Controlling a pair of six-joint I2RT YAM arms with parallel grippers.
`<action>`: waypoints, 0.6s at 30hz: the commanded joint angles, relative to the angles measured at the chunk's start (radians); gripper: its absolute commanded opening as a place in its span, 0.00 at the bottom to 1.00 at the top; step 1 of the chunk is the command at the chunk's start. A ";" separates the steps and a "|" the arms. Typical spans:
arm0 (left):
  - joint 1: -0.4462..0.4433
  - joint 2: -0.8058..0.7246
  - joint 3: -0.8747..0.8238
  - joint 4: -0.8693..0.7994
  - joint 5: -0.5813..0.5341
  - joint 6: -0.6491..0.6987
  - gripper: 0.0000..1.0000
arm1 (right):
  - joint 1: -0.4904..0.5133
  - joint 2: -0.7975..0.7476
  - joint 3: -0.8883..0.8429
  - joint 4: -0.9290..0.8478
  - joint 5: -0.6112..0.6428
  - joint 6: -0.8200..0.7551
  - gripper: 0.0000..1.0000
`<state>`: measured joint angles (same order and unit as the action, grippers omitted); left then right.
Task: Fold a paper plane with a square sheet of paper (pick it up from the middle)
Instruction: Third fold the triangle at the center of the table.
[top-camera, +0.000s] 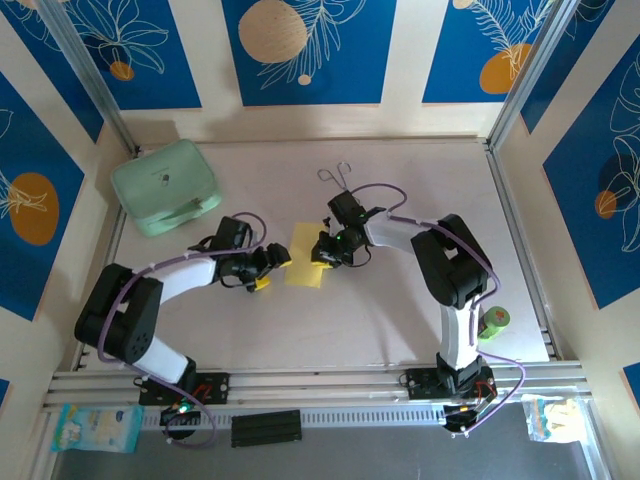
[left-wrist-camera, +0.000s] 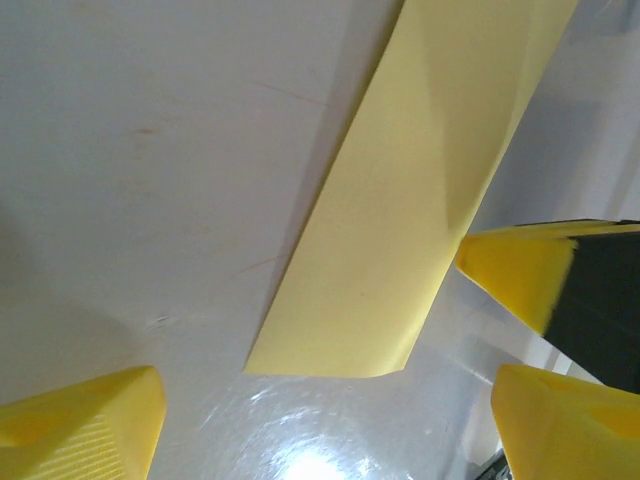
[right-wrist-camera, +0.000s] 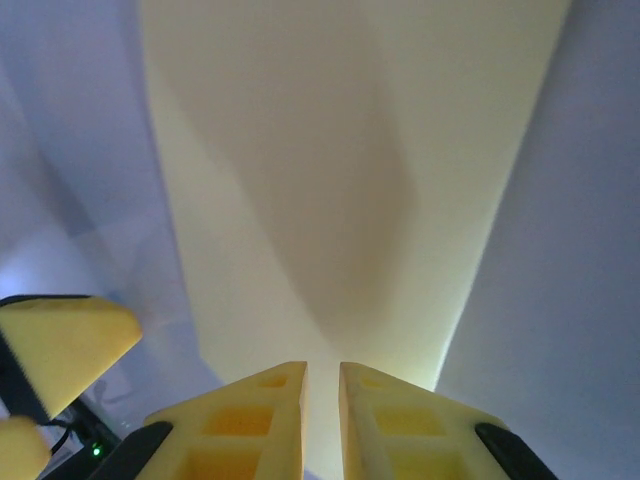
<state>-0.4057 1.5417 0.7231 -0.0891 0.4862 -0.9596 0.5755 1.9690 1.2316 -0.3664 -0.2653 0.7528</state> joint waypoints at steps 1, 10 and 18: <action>-0.017 0.033 0.040 0.010 0.038 0.023 0.80 | -0.003 0.031 0.037 -0.055 0.016 -0.004 0.16; -0.021 0.090 0.108 -0.083 0.021 0.085 0.69 | -0.006 0.084 0.038 -0.131 0.070 -0.072 0.16; -0.025 0.154 0.144 -0.083 0.051 0.093 0.53 | -0.011 0.093 0.030 -0.133 0.071 -0.086 0.16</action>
<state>-0.4206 1.6707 0.8440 -0.1474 0.5087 -0.8810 0.5716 2.0136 1.2682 -0.4225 -0.2417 0.6868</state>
